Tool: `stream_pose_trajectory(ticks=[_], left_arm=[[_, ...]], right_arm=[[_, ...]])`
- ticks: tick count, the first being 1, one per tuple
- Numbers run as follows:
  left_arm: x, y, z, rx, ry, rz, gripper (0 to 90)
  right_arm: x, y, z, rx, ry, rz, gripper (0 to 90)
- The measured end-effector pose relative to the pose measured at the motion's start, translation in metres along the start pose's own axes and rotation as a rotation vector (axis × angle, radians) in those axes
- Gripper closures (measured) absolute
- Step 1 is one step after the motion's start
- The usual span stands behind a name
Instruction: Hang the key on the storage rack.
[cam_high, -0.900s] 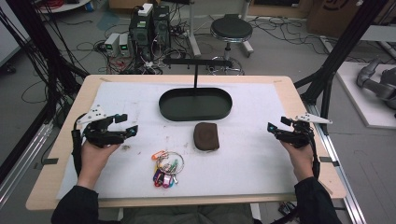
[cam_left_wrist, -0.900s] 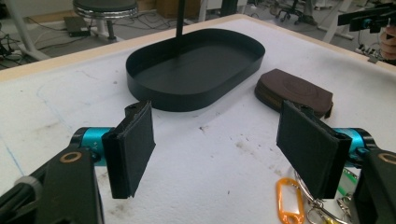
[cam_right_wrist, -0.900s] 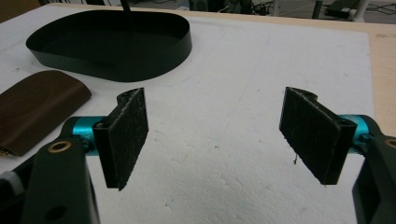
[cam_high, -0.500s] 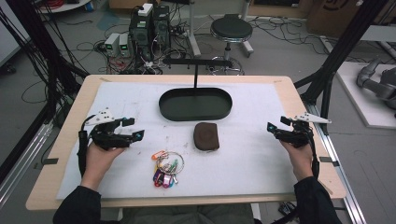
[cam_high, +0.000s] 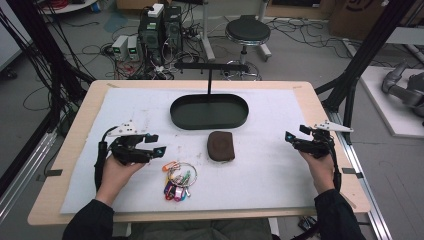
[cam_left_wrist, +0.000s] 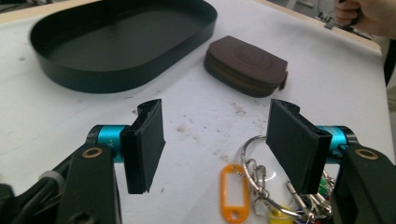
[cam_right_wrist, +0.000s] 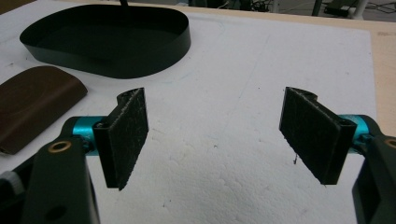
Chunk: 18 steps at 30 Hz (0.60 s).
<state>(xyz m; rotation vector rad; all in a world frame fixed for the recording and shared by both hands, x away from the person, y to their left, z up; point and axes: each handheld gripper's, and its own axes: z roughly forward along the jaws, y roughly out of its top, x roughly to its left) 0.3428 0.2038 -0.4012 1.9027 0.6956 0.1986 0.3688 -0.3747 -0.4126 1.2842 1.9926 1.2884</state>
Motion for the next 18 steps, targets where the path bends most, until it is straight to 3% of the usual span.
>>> stream_pose_trajectory(ticks=[3, 13, 16, 18], left_arm=[[-0.005, 0.002, 0.014, 0.034, -0.035, 0.005, 41.9], [-0.009, 0.001, 0.044, 0.114, -0.065, 0.023, 51.6], [-0.012, 0.001, 0.052, 0.154, -0.071, 0.036, 57.5], [-0.015, -0.001, 0.06, 0.213, -0.073, 0.054, 58.7]], right_arm=[[0.0, 0.0, 0.001, 0.006, 0.002, -0.003, 24.1], [0.001, -0.001, 0.003, 0.023, 0.011, -0.009, 24.2], [0.001, -0.002, 0.002, 0.024, 0.012, -0.008, 24.2], [0.001, -0.002, 0.002, 0.024, 0.012, -0.006, 24.2]])
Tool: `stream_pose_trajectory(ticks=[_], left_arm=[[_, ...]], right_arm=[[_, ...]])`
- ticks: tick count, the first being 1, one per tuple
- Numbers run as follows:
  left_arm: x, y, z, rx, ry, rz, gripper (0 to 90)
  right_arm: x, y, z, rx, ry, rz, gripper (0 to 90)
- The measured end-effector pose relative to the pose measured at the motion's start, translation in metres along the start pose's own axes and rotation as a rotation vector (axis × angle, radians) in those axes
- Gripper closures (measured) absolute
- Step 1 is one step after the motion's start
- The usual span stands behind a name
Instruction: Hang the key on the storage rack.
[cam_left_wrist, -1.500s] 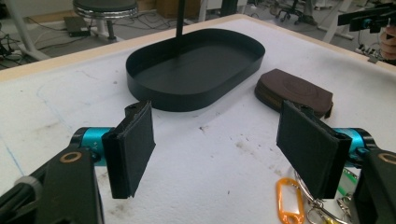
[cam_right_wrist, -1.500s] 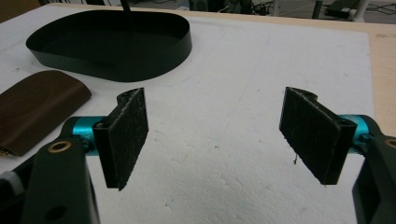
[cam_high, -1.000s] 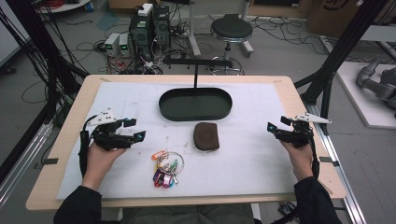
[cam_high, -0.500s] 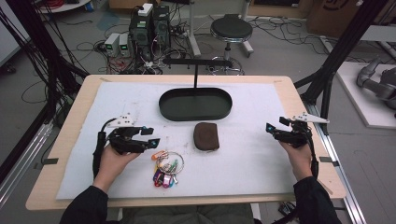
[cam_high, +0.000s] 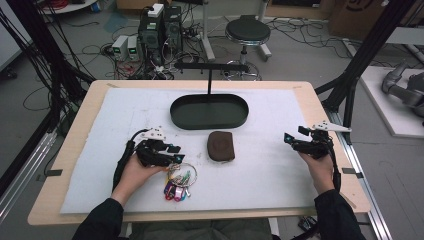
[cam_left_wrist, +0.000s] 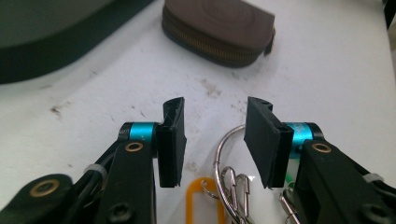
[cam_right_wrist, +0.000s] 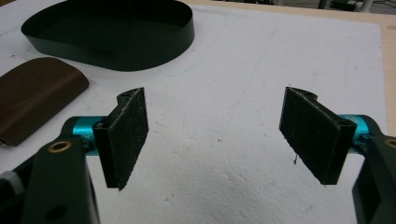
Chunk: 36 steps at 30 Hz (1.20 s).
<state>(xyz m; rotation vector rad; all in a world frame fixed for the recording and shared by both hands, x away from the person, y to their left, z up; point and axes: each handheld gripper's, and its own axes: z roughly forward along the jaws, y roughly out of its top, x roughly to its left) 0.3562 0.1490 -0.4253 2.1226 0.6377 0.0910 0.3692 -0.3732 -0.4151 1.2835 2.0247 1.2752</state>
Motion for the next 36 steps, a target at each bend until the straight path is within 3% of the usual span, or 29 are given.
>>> stream_pose_trajectory(ticks=[1, 2, 10, 15, 24, 29, 33, 34, 35, 36], left_arm=[[0.0, 0.0, 0.0, 0.0, 0.0, 0.0, 60.8], [-0.001, 0.0, 0.004, 0.035, 0.001, 0.013, 61.4], [-0.004, 0.002, 0.012, 0.096, -0.001, 0.027, 71.7], [-0.004, 0.001, 0.016, 0.147, 0.017, 0.044, 73.0], [-0.009, 0.0, 0.018, 0.174, 0.029, 0.067, 82.1], [-0.007, 0.0, 0.015, 0.151, 0.015, 0.046, 85.7], [-0.005, 0.003, 0.004, 0.07, 0.006, 0.035, 85.7], [-0.005, 0.003, 0.004, 0.07, 0.006, 0.035, 85.8], [-0.005, 0.006, -0.004, 0.02, 0.009, 0.034, 85.8], [-0.006, 0.007, -0.008, -0.001, 0.01, 0.037, 85.8]], right_arm=[[0.0, 0.0, 0.0, 0.001, 0.001, 0.001, 24.1], [0.0, 0.0, 0.0, 0.0, 0.001, 0.003, 24.2], [-0.001, 0.0, 0.001, -0.001, 0.001, -0.001, 24.2], [-0.001, 0.0, 0.0, -0.001, 0.002, 0.004, 24.2], [-0.001, 0.0, 0.001, 0.002, 0.004, 0.001, 24.7], [-0.001, 0.0, 0.0, -0.001, 0.004, 0.004, 24.8], [-0.001, 0.0, 0.001, 0.001, 0.004, 0.003, 24.9], [-0.001, 0.0, 0.001, -0.004, 0.004, -0.001, 24.8], [-0.001, 0.0, 0.001, -0.006, 0.004, -0.002, 24.8], [-0.001, 0.0, 0.001, -0.007, 0.004, -0.003, 24.8]])
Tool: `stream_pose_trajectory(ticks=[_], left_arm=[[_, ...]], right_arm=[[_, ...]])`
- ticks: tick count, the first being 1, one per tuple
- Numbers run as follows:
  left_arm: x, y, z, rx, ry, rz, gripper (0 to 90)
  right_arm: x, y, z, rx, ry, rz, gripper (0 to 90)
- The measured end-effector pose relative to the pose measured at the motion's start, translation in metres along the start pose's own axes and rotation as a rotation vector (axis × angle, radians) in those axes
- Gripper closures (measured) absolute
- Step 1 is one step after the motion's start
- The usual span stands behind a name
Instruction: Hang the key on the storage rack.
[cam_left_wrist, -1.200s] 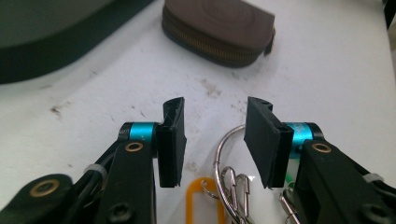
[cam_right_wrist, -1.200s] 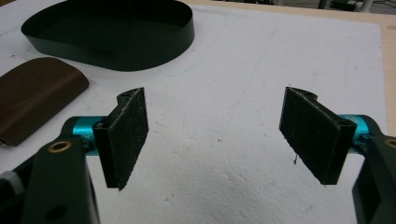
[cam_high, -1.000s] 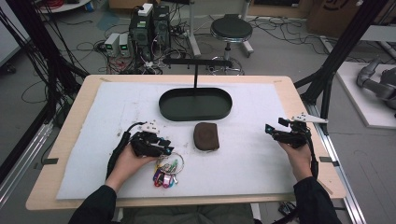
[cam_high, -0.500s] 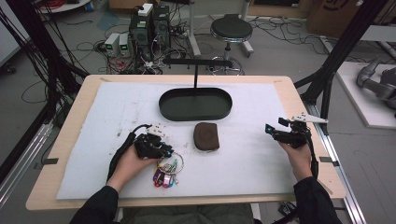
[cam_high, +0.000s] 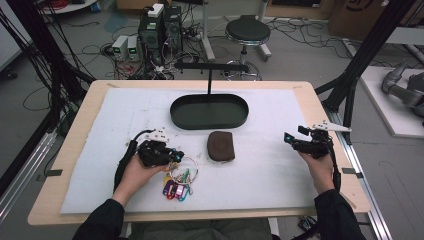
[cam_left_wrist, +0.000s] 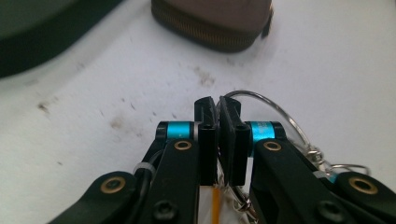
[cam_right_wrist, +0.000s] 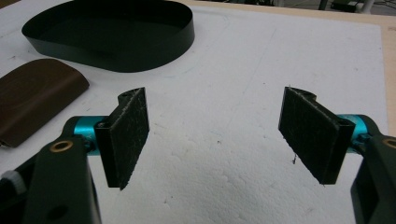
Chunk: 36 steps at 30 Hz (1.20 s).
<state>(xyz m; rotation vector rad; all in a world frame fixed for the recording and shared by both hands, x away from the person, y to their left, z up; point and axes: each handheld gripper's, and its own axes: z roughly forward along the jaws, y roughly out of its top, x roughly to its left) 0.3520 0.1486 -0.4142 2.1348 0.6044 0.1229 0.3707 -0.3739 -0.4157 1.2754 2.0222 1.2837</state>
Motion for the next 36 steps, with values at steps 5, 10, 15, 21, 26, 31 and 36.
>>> stream_pose_trajectory(ticks=[5, 10, 15, 21, 26, 31, 36], left_arm=[[-0.007, 0.009, -0.019, -0.107, 0.019, 0.05, 86.0], [-0.013, 0.013, -0.025, -0.151, 0.022, 0.085, 86.0], [-0.022, 0.012, -0.022, -0.142, -0.011, 0.103, 86.0], [-0.028, 0.01, -0.023, -0.149, -0.071, 0.098, 85.6], [-0.027, 0.004, -0.019, -0.099, -0.092, 0.081, 83.7], [-0.026, 0.004, -0.019, -0.094, -0.1, 0.079, 85.4], [-0.024, 0.003, -0.018, -0.08, -0.114, 0.059, 85.6]], right_arm=[[0.0, 0.0, 0.0, -0.001, 0.003, 0.004, 24.8], [0.001, 0.0, 0.0, -0.002, 0.004, -0.002, 24.8], [0.001, 0.0, 0.0, -0.003, 0.005, 0.003, 24.8], [0.0, 0.0, 0.0, -0.002, 0.01, 0.0, 24.8], [0.0, 0.0, 0.002, -0.001, 0.011, -0.003, 24.8], [-0.001, 0.0, 0.002, -0.005, 0.012, 0.001, 24.8], [-0.001, 0.0, 0.001, -0.005, 0.012, 0.004, 24.8]])
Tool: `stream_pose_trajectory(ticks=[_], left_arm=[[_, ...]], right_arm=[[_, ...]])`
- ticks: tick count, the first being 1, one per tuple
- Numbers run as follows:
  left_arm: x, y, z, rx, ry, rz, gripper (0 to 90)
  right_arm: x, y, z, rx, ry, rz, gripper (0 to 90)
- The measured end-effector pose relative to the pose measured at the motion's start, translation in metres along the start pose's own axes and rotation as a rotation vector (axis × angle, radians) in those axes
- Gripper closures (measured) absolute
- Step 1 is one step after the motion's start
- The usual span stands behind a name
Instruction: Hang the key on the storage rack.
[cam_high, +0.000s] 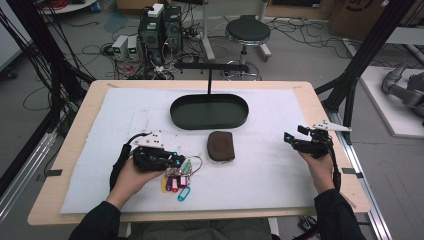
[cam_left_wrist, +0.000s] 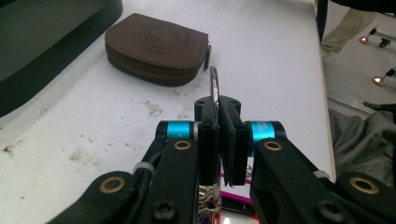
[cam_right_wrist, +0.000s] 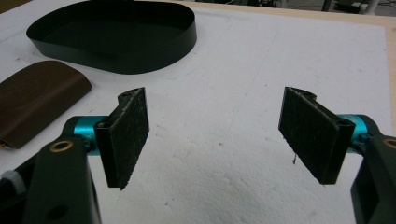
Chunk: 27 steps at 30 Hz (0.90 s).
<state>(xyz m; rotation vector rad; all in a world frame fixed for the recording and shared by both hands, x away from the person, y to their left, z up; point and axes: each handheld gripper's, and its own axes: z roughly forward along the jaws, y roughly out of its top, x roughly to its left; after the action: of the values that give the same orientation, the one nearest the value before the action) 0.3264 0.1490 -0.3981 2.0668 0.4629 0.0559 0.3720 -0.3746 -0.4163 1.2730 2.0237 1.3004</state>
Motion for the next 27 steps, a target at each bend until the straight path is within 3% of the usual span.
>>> stream_pose_trajectory(ticks=[11, 27], left_arm=[[0.0, 0.002, -0.001, 0.004, 0.004, 0.007, 86.4], [-0.004, 0.03, -0.022, -0.055, 0.057, 0.07, 86.4]], right_arm=[[-0.001, 0.0, 0.001, -0.004, -0.001, -0.004, 24.8], [-0.002, 0.0, 0.001, -0.005, -0.006, 0.001, 24.9]])
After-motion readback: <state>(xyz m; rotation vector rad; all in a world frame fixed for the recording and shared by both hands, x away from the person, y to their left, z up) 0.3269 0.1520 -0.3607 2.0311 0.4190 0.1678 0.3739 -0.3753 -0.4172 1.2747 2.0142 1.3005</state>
